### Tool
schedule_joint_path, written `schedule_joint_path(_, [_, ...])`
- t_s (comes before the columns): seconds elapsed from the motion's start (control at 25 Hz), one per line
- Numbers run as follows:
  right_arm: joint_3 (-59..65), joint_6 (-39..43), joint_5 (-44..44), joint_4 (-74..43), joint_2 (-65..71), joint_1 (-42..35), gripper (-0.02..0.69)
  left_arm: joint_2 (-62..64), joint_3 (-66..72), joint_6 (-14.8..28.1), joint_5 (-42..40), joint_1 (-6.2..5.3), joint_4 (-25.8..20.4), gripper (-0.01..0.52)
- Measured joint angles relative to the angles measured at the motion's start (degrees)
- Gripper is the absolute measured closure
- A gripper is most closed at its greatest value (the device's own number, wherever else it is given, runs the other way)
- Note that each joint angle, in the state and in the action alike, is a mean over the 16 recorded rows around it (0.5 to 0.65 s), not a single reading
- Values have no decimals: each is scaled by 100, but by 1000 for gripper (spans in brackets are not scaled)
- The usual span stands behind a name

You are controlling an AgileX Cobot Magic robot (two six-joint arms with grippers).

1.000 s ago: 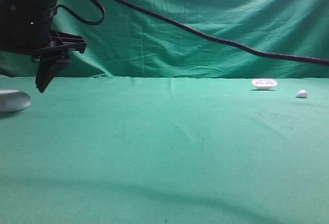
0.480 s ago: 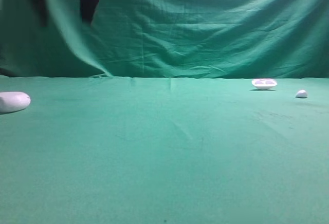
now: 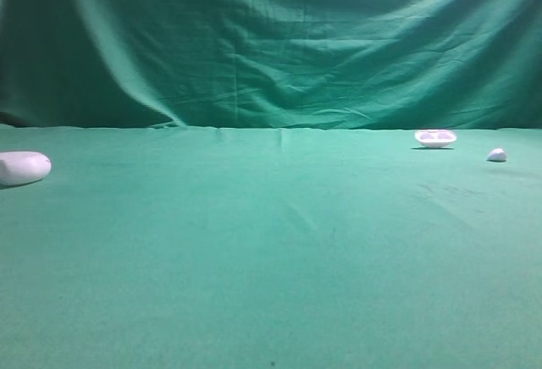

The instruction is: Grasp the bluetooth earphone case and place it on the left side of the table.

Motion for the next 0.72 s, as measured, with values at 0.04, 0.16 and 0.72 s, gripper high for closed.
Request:
schedule_joint_path(0.04, [219, -5, 7, 65, -299, -72, 665, 0, 0, 0, 0, 0, 0, 514])
schedule_joint_path(0.16, [971, -3, 27, 230, -1225, -269, 665, 0, 0, 0, 0, 0, 0, 514])
schedule_joint_path(0.72, [4610, 201, -289, 521, -5360, -522, 665, 0, 0, 0, 0, 0, 0, 514])
